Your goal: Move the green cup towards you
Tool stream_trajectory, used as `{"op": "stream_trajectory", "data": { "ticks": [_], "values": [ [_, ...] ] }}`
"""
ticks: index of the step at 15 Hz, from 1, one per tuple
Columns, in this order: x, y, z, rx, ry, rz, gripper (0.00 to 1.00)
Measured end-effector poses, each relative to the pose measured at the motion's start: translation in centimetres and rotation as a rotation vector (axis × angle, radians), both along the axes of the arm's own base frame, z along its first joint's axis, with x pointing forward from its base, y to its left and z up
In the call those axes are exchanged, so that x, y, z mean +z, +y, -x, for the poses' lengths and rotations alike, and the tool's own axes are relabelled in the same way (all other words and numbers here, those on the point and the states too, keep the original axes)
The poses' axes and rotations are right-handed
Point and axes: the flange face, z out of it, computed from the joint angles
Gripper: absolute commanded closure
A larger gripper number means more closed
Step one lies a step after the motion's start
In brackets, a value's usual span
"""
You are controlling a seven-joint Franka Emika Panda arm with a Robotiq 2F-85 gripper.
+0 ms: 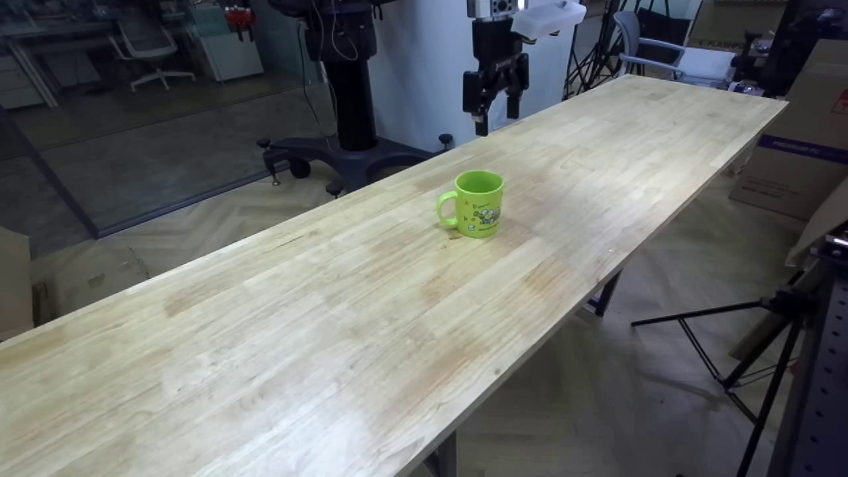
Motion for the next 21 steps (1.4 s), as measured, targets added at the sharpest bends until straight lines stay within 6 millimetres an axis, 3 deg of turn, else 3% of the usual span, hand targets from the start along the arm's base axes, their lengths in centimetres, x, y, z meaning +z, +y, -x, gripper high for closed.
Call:
{"op": "stream_trajectory", "data": {
  "ticks": [5, 12, 21],
  "values": [
    [-1.1, 1.8, -0.1, 0.044, 0.016, 0.009, 0.00],
    [-4.3, 5.2, -0.3, 0.084, 0.000, 0.005, 0.00],
    [-8.4, 8.9, 2.5, 0.019, -0.089, 0.015, 0.00]
  ]
}}
